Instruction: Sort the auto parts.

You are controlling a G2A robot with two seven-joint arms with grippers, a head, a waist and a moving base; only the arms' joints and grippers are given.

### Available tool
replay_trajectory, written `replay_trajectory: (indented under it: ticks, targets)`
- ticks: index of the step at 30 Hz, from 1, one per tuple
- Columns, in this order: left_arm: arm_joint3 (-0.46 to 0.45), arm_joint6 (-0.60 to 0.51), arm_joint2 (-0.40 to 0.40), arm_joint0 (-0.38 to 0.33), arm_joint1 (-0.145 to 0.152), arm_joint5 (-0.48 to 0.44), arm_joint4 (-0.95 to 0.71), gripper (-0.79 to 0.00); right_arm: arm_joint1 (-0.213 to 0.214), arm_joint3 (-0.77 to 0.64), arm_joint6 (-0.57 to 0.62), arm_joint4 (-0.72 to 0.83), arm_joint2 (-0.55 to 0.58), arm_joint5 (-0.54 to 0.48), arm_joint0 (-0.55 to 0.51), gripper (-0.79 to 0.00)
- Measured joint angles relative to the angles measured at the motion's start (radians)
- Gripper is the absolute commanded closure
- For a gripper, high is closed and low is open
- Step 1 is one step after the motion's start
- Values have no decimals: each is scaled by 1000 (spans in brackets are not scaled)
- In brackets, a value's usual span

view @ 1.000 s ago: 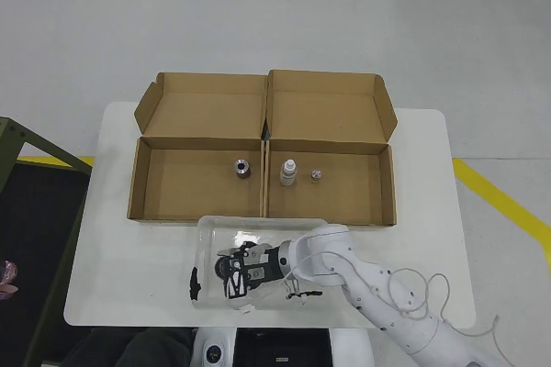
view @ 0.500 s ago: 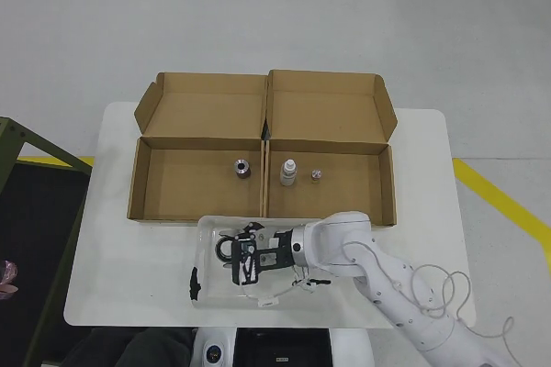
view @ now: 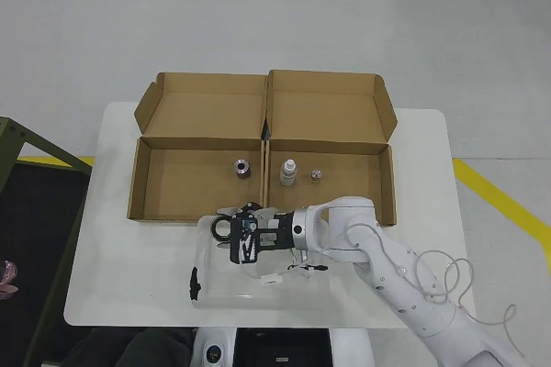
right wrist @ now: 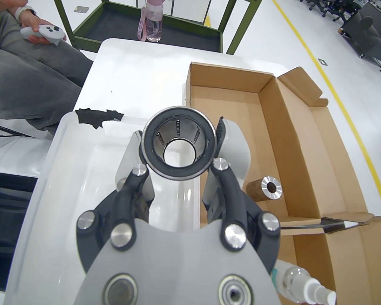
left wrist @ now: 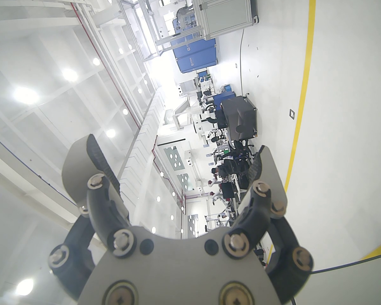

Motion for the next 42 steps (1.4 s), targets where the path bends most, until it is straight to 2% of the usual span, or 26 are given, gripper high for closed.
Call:
replay_trajectory:
  ticks: [19,42]
  targets:
    - [0,0,0,0,0,0,0,-785,-29,174,-41,53,-13,70,132,0]
    - [0,0,0,0,0,0,0,-785,-92,412,54,41,-132,144,284,0]
